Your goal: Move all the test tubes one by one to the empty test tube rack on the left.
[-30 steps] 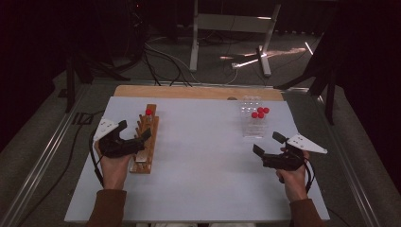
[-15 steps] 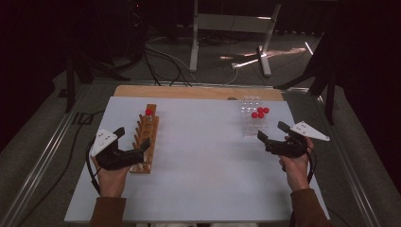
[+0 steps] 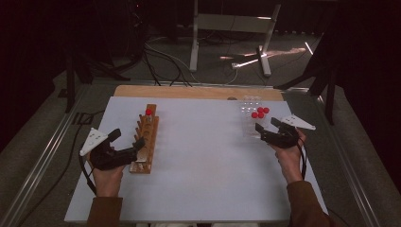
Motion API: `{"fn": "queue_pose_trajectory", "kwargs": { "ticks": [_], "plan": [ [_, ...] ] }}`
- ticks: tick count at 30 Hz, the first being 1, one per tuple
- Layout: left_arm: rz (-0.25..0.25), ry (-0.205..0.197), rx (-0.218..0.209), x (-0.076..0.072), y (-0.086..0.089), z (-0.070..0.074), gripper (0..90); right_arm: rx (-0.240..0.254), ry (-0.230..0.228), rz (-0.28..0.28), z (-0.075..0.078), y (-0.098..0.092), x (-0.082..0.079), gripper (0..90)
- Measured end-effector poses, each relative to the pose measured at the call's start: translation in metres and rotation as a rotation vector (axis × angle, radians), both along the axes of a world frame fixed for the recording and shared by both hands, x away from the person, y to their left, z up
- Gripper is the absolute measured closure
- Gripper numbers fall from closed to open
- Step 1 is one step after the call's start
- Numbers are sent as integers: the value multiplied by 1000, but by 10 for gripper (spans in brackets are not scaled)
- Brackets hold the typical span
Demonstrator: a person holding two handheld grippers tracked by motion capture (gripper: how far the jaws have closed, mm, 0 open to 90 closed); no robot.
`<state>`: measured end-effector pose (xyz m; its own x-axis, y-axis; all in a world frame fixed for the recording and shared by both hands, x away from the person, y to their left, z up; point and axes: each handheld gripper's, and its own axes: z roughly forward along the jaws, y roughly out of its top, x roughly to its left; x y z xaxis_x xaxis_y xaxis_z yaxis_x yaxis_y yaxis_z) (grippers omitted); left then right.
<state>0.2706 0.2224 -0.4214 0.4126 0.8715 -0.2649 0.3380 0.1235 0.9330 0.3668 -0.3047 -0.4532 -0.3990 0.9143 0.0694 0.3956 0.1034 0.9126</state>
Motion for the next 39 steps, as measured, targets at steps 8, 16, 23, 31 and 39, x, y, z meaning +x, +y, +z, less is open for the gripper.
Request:
{"fn": "queue_pose_trajectory", "kwargs": {
  "ticks": [8, 16, 23, 31, 39],
  "plan": [
    [5, 3, 0, 0, 1, 1, 6, -33, -3, -50, -11, 3, 12, 578],
    [1, 11, 5, 0, -1, 0, 5, -67, 11, -79, -22, 11, 22, 708],
    [0, 9, 24, 0, -3, 0, 6, -84, 13, -107, -28, 16, 28, 735],
    [4, 7, 24, 0, -2, 0, 6, -70, -2, -117, -25, 16, 26, 747],
    [3, 12, 27, 0, -2, 0, 6, -58, -24, -114, -16, 15, 24, 747]
  ]
}}
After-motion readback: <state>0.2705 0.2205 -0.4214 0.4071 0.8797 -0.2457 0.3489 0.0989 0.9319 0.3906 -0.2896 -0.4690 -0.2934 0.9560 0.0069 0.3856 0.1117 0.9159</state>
